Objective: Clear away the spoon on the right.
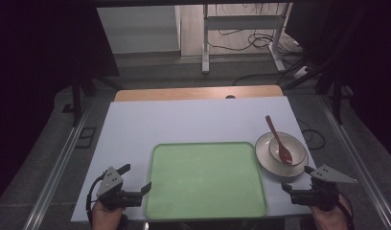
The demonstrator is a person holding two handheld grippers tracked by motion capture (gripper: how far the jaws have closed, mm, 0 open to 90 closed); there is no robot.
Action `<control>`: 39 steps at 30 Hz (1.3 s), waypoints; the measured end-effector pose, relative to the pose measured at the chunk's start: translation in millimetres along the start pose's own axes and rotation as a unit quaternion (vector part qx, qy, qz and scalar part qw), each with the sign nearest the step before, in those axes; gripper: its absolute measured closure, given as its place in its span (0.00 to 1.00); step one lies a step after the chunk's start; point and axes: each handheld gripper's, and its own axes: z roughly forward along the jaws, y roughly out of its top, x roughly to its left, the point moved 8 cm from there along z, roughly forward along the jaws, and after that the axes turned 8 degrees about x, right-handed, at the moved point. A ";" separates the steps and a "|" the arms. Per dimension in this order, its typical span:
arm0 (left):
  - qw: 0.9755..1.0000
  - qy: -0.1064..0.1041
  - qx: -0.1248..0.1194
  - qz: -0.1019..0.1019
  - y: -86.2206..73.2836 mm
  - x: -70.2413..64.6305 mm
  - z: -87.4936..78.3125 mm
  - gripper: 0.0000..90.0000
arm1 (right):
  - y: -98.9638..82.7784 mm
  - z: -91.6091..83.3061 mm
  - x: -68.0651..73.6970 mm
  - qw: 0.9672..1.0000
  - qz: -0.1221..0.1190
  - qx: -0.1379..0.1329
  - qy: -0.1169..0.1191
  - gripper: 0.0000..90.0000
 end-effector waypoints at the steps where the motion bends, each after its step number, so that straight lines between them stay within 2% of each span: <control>1: 1.000 0.000 0.000 0.001 0.0 -0.1 0.1 0.01 | -0.1 0.2 -0.1 1.000 0.000 0.001 0.000 0.00; 15: 1.000 0.006 0.009 0.010 -1.2 -1.4 2.2 0.01 | 5.5 -1.0 2.7 1.000 -0.004 -0.002 0.002 0.00; 26: 1.000 0.007 0.008 0.011 -1.1 -1.3 2.5 0.01 | 17.3 -1.7 -1.5 1.000 -0.015 -0.004 -0.006 0.00; 29: 1.000 0.007 0.007 0.011 -1.0 -1.5 2.6 0.01 | 19.2 0.0 -1.4 1.000 -0.020 -0.002 -0.005 0.00; 39: 1.000 0.007 0.009 0.012 -1.2 -1.9 3.3 0.01 | 23.0 5.9 -0.5 1.000 -0.016 0.005 0.012 0.00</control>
